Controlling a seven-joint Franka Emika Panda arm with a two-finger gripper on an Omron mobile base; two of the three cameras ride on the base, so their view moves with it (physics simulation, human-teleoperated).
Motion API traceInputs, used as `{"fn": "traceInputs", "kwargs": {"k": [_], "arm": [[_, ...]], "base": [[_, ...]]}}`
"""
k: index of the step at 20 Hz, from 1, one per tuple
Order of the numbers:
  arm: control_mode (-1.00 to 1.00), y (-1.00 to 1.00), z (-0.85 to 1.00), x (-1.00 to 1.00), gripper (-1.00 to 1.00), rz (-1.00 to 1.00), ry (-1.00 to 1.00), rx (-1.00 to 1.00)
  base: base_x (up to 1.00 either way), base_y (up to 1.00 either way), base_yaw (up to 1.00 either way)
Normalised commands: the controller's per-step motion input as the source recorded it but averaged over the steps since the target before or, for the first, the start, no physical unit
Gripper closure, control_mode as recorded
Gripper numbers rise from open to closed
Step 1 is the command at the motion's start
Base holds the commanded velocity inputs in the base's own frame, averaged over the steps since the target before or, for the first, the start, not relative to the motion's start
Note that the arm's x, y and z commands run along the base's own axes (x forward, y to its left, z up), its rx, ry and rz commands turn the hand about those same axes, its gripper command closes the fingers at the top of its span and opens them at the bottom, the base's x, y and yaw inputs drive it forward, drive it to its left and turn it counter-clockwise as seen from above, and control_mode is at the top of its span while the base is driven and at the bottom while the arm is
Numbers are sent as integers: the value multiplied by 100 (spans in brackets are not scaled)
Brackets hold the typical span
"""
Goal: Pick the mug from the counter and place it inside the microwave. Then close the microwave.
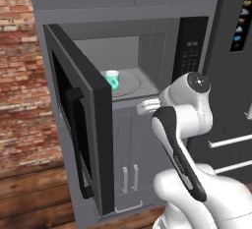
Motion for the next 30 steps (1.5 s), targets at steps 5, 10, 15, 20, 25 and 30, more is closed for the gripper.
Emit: {"fn": "traceInputs", "kwargs": {"k": [5, 10, 15, 20, 25, 30], "arm": [[-100, -3, 34, -64, -100, -4, 0, 0], [-100, -7, 29, -63, -100, -6, -4, 0], [-100, -10, 27, -54, -100, -5, -4, 0], [-100, -3, 31, -48, -100, -5, -6, 0], [-100, -1, 20, -49, -100, -5, -14, 0], [-100, 0, 5, -54, -100, -3, -27, 0]], "base": [[0, 0, 0], [0, 0, 0], [0, 0, 0], [0, 0, 0], [0, 0, 0], [0, 0, 0]]}}
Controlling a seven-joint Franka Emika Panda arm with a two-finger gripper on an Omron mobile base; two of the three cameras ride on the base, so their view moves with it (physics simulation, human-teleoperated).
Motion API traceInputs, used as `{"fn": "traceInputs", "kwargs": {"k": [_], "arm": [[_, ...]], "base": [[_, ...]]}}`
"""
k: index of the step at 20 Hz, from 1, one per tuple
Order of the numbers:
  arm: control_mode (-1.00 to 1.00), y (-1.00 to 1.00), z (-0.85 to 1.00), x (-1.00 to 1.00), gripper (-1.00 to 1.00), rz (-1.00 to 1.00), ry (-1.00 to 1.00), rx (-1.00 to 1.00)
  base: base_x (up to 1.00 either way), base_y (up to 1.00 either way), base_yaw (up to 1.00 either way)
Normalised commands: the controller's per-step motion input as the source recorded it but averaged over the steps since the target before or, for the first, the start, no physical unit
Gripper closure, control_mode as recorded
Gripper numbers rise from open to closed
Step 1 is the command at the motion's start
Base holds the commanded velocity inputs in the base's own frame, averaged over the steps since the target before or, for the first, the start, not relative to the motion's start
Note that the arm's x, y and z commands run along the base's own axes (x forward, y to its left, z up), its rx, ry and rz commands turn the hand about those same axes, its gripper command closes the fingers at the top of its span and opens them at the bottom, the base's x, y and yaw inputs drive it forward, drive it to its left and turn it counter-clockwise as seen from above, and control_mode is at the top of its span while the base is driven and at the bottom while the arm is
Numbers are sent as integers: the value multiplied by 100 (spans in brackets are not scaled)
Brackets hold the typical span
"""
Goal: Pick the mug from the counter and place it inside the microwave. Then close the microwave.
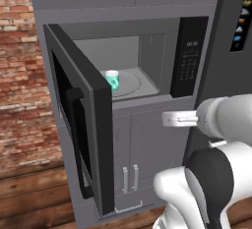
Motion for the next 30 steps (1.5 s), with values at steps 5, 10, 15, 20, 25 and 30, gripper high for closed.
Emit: {"fn": "traceInputs", "kwargs": {"k": [5, 10, 15, 20, 25, 30], "arm": [[-100, 0, 10, -68, -100, -3, -26, 0], [-100, 0, 12, -74, -100, -2, -20, 0], [-100, 0, 9, -74, -100, -3, -19, 0], [-100, 0, 7, -70, -100, -6, -14, 0], [-100, 7, 0, -44, -100, -11, -7, -2], [-100, 16, 0, -5, -100, -18, -2, -5]], "base": [[0, 0, 0], [0, 0, 0], [0, 0, 0], [0, 0, 0], [0, 0, 0], [0, 0, 0]]}}
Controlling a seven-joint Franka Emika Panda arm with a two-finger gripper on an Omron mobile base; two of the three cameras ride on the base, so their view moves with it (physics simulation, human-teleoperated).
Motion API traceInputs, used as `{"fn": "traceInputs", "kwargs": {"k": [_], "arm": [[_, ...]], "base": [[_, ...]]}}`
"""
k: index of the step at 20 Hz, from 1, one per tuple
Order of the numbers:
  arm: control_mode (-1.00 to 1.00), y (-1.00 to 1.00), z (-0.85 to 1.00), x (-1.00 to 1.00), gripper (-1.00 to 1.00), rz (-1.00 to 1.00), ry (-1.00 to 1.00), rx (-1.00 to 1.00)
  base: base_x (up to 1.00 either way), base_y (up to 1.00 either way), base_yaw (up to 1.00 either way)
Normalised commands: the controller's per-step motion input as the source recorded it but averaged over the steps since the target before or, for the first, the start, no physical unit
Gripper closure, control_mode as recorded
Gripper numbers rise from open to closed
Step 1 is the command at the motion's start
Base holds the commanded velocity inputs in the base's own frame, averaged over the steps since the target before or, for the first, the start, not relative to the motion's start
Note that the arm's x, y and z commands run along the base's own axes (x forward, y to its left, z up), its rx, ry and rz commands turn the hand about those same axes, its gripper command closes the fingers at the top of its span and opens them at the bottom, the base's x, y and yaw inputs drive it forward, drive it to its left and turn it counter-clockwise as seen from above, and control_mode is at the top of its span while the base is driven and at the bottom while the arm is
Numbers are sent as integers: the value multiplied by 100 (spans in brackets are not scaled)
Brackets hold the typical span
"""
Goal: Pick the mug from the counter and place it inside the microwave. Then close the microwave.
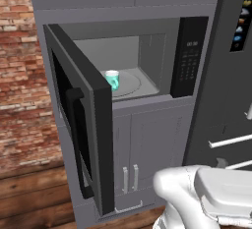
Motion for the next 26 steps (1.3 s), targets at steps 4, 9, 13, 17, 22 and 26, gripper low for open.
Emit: {"fn": "traceInputs", "kwargs": {"k": [4, 9, 13, 17, 22, 26], "arm": [[-100, 20, 0, -1, -100, -17, -6, -5], [-100, 42, 0, -7, -100, -13, -10, -9], [-100, 38, 0, 0, -100, -7, -12, -14], [-100, 41, 0, 0, -100, -8, -6, -14], [-100, 38, -9, 0, -100, -12, -1, -13], [-100, 22, -22, 7, -100, -15, 0, -12]], "base": [[0, 0, 0], [0, 0, 0], [0, 0, 0], [0, 0, 0], [0, 0, 0], [0, 0, 0]]}}
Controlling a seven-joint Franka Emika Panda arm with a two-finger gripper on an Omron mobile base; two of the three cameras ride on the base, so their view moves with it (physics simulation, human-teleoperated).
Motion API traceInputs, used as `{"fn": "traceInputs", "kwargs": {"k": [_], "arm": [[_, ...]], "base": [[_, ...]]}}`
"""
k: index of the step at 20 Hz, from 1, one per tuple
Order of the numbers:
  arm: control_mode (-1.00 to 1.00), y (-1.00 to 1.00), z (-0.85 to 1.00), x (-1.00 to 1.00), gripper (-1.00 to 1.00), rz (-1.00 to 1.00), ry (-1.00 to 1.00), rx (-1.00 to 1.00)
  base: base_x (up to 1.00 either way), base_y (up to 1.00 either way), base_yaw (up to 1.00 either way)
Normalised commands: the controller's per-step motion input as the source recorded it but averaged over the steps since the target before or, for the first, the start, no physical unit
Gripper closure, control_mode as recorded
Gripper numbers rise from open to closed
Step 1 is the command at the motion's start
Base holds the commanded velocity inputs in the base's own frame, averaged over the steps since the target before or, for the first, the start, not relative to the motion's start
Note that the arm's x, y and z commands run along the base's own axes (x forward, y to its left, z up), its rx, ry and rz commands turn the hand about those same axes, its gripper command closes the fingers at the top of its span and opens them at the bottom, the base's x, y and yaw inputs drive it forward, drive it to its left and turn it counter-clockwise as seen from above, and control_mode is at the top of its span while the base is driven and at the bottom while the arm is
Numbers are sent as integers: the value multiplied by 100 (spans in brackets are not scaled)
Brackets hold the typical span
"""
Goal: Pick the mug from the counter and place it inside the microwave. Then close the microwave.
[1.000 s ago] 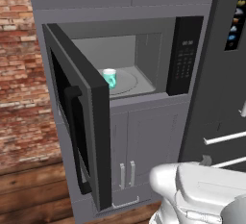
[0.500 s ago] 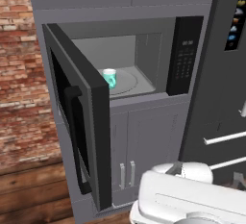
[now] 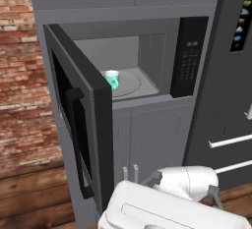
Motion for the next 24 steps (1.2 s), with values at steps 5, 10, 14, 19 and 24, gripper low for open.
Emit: {"fn": "traceInputs", "kwargs": {"k": [5, 10, 14, 19, 24], "arm": [[-100, 19, -25, 10, -100, -14, 0, -9], [-100, 25, -14, 9, -100, -8, 0, -5], [-100, 34, 0, 2, -100, 0, 0, -3], [-100, 26, -1, 16, -100, 0, 0, -1], [-100, 25, -11, 26, -100, 0, 1, -3]], "base": [[0, 0, 0], [0, 0, 0], [0, 0, 0], [0, 0, 0], [0, 0, 0]]}}
